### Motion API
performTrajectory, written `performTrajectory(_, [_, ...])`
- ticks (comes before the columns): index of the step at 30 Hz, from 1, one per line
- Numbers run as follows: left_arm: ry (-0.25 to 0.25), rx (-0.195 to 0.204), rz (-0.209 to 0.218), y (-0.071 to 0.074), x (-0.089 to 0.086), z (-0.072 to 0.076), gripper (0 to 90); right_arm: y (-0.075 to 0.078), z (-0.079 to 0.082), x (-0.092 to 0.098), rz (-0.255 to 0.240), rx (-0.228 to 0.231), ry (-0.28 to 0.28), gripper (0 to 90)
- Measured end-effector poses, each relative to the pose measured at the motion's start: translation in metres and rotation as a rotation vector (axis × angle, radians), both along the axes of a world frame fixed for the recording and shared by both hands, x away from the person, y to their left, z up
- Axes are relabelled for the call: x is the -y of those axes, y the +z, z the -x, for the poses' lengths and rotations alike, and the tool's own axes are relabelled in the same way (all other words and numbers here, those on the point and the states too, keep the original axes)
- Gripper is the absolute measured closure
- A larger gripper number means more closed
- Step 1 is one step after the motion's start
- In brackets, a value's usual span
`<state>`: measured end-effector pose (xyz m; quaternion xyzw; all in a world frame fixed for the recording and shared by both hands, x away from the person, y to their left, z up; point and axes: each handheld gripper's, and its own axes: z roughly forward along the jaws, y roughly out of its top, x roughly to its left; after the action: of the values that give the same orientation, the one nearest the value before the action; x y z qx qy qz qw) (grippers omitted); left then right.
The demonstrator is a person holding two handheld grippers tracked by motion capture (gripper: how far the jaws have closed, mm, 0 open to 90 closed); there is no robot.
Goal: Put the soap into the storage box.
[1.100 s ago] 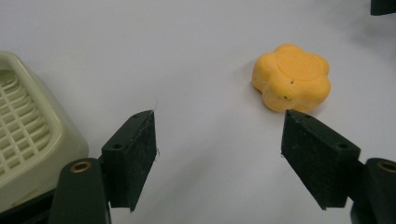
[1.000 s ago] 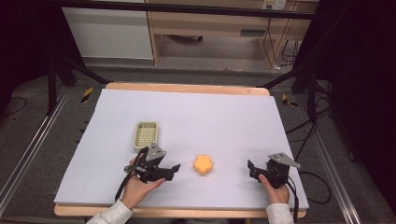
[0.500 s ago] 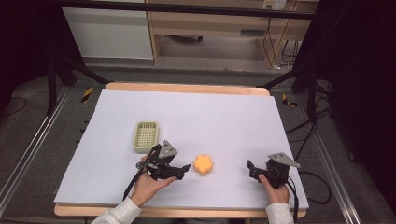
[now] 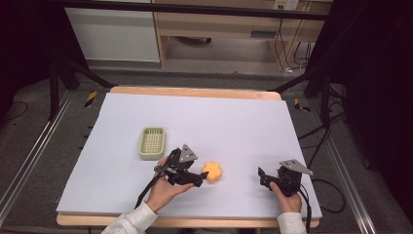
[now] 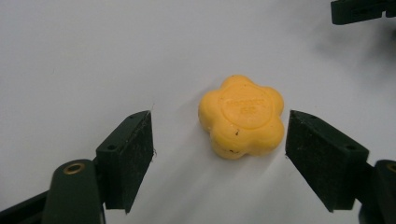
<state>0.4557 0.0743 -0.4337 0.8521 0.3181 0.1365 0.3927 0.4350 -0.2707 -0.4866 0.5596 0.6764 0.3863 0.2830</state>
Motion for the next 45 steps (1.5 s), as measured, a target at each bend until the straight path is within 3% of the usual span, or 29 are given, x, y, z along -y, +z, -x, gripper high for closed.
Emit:
performTrajectory(23, [-0.053,-0.029,-0.061,-0.006,0.038,-0.008,21.9,0.0,0.0,0.0,-0.006,-0.002,0.0,4.9])
performTrajectory(45, [-0.062,-0.084,-0.128,-0.02,0.051,-0.018,22.0,0.0,0.0,0.0,-0.003,-0.001,0.0,4.8])
